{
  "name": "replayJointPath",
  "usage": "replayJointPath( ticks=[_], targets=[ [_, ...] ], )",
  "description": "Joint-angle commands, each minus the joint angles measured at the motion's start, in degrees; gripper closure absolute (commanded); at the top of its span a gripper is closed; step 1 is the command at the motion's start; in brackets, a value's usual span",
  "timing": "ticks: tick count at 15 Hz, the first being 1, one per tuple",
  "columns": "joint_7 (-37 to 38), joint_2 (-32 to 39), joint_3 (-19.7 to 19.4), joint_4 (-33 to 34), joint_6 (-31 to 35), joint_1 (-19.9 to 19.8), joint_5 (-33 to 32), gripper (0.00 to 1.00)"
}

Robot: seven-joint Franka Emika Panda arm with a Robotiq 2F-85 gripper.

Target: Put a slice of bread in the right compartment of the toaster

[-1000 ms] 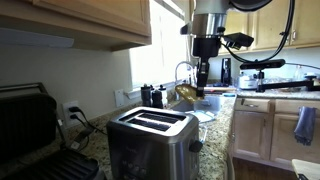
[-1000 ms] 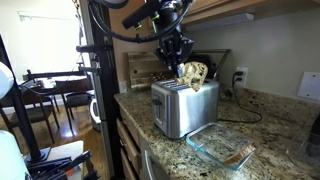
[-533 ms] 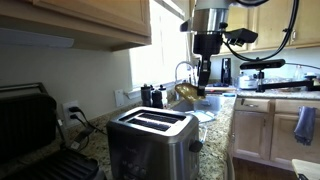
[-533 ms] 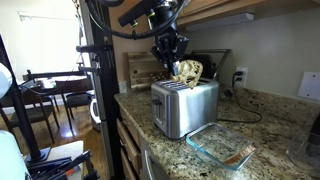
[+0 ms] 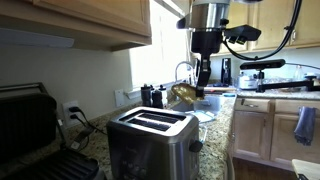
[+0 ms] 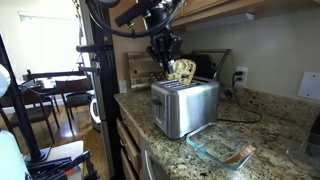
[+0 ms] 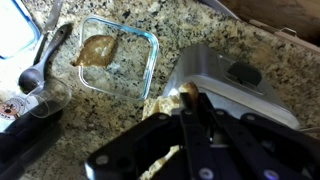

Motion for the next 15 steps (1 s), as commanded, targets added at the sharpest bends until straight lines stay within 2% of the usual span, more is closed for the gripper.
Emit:
replayJointPath(
  ticks=[1, 15],
  targets=[
    [1.33, -2.42, 0.64, -0.99, -1.60, 1.45, -1.33, 0.95],
    [6.66, -1.82, 6.02, -0.57, -2.14, 4.03, -1.45, 0.95]
  ],
)
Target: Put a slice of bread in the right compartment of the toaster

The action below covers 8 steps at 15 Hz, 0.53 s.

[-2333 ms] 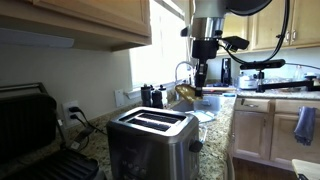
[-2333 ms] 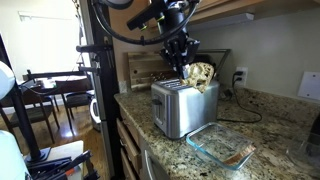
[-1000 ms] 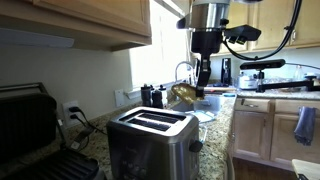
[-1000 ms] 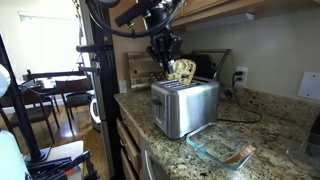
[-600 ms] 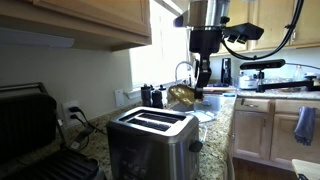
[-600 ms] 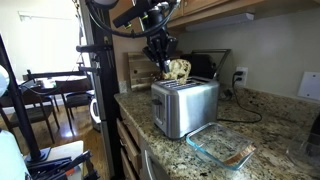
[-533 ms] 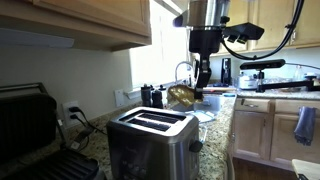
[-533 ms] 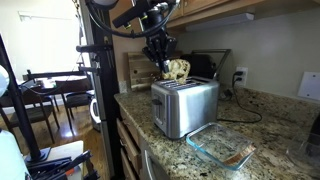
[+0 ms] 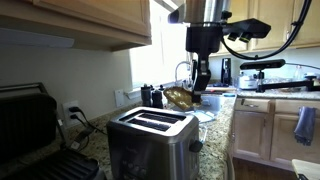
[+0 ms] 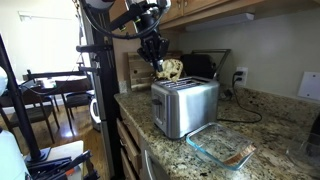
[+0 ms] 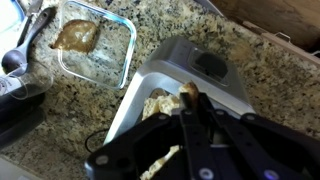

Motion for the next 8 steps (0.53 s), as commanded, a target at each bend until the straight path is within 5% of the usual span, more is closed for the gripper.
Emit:
replayJointPath(
  ticks=[1, 8],
  targets=[
    [3.28, -1.79, 0.66, -0.53, -1.77, 1.39, -1.42, 0.95],
    [3.95, -0.70, 0.52, 0.36, -1.74, 1.13, -1.35, 0.95]
  ],
)
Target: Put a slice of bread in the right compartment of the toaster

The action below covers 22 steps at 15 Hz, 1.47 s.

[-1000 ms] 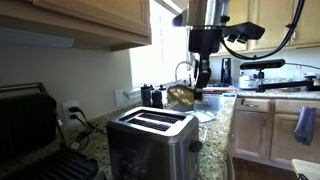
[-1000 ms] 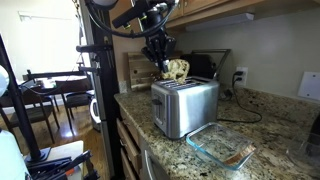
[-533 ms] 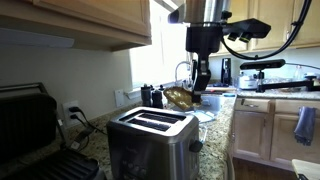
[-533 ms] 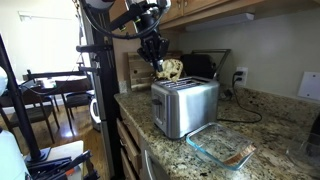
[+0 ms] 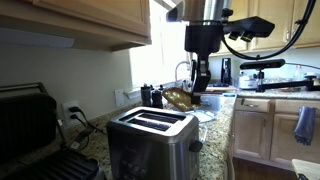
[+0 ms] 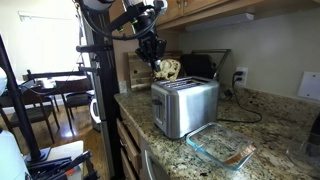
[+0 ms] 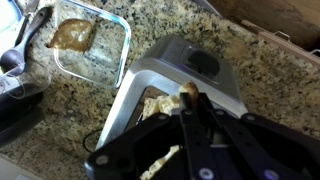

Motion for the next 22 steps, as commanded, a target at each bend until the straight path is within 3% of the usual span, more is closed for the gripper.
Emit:
replayJointPath(
  ticks=[1, 22],
  targets=[
    [1.92, -0.62, -0.89, 0.56, -1.45, 0.54, -1.32, 0.95],
    [3.92, 8.24, -1.40, 6.97, -0.98, -0.17, -2.21, 0.95]
  ],
)
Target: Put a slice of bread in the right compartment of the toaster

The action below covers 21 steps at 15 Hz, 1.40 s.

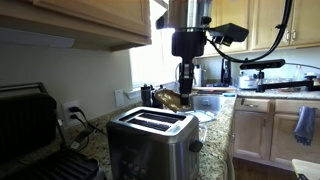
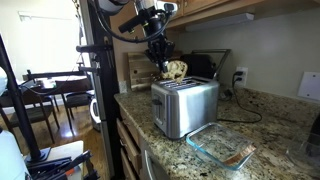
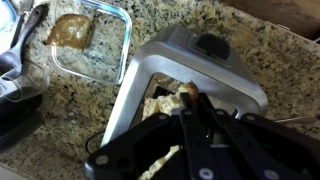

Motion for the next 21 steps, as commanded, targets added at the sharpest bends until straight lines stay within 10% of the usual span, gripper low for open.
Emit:
replayJointPath(
  ticks=[1, 21],
  targets=[
    [1.97, 1.82, -0.15, 2.02, -1.01, 0.09, -1.75, 0.95],
    [4.15, 8.53, -0.28, 7.35, -1.79, 0.00, -2.29, 0.95]
  ],
)
